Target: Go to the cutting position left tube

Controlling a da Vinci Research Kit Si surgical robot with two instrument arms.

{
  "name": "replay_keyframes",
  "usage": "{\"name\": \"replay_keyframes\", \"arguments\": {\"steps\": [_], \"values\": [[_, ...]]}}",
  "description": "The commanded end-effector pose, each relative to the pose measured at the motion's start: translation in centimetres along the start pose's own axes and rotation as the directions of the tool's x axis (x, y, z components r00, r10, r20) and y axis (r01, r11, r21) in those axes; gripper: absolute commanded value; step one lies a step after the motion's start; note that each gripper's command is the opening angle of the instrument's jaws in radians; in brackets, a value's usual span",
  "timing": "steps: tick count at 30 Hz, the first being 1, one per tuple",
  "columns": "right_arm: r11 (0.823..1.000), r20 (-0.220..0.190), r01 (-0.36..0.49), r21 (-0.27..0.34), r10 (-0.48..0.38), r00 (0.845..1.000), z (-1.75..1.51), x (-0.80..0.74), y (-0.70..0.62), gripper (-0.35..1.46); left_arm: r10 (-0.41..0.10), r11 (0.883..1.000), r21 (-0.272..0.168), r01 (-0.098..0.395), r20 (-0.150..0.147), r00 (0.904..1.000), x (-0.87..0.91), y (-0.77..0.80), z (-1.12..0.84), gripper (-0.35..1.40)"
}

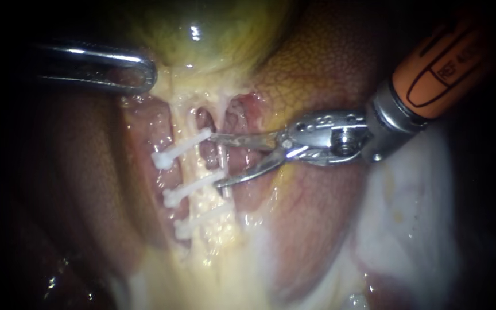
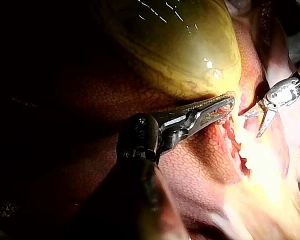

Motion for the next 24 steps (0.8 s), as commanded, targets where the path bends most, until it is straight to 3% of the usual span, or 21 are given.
{"name": "replay_keyframes", "arguments": {"steps": [1, 15, 24], "values": [[1.0, -0.009, -0.002, 0.011, 0.002, 1.0, 0.02, 0.01, 0.0, 1.33, 0.0, 1.0, 0.001, 0.0, 0.0, 1.0, 0.0, 0.0, 0.0, -0.35], [0.982, -0.108, -0.019, 0.187, 0.04, 0.993, 0.26, 0.17, -0.04, 1.24, 0.0, 1.0, 0.001, 0.0, 0.0, 1.0, 0.0, 0.0, 0.01, -0.35], [0.977, -0.145, -0.021, 0.214, 0.053, 0.988, 0.51, 0.26, -0.02, 1.21, 0.0, 1.0, 0.0, 0.0, 0.0, 1.0, -0.01, 0.0, 0.01, -0.35]]}}
